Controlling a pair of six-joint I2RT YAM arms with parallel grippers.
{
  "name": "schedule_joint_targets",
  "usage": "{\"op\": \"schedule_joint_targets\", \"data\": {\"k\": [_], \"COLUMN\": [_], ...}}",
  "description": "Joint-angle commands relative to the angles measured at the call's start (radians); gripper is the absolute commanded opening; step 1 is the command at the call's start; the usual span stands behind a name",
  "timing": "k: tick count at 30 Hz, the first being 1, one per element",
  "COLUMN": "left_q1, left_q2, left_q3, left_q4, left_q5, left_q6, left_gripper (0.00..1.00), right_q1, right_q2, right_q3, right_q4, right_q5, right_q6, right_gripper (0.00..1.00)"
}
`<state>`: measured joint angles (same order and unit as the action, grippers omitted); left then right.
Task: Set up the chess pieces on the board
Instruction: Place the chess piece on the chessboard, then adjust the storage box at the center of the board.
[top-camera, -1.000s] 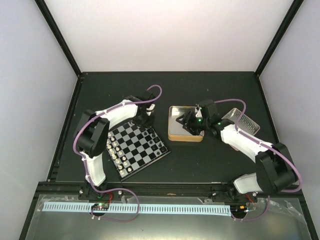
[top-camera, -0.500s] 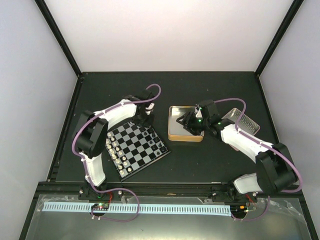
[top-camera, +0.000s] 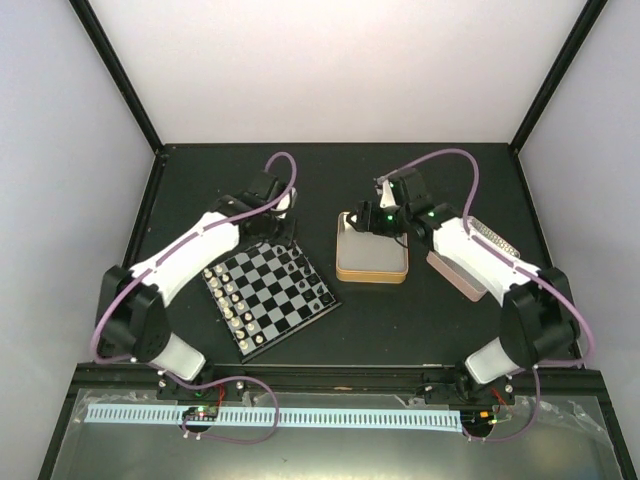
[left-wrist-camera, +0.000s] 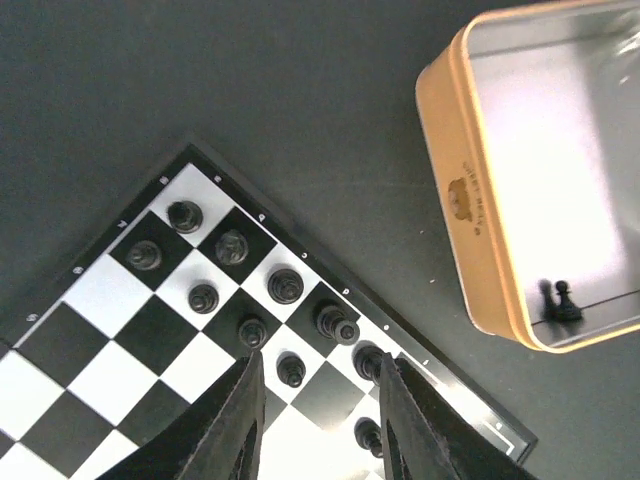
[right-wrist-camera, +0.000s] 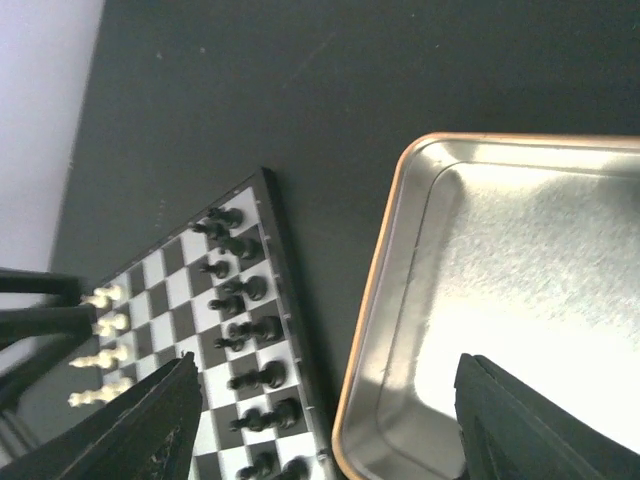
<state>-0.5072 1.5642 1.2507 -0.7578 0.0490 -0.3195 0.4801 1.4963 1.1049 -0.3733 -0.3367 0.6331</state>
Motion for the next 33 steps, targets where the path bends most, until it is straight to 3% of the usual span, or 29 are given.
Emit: {"op": "schedule_joint_targets", "data": {"k": [1,6,13,16,25,33], "left_q1": [0.016,0.016,0.017,0.017,0.016,0.018], "left_q2": [-0.181,-0.437,-0.785,-0.88,-0.9,-0.846], "left_q3": [-0.082,-0.22,-0.448,-0.49,-0.513,-0.483], "left_q4": [0.126,0.277,0.52,0.55,0.563,0.554], "left_q5": [-0.028,-0.057,-0.158,-0.172,-0.184,-0.161], "left_q6": [0.001,0.059,0.133,0.163,0.186,0.187], "left_gripper": [0.35,0.43,0.71,0.77,0.79,0.79], "right_q1": [-0.009,-0.01,-0.011,-0.01,-0.014,-0.018], "right_q2": [0.082,0.138,0.227,0.287,0.468,0.547], "right_q3": [0.098,0.145,0.236,0.293,0.419,0.537], "right_q4": [-0.132,-0.145,-0.177,-0.229,-0.326,-0.383], "right_q5": [0.065,0.156,0.234,0.278,0.328,0.411], "right_q6": [-0.241,-0.327,-0.551,-0.632,-0.814,-0.821], "right_gripper": [0.74,0.84,0.85,0.85,0.75,0.75]}}
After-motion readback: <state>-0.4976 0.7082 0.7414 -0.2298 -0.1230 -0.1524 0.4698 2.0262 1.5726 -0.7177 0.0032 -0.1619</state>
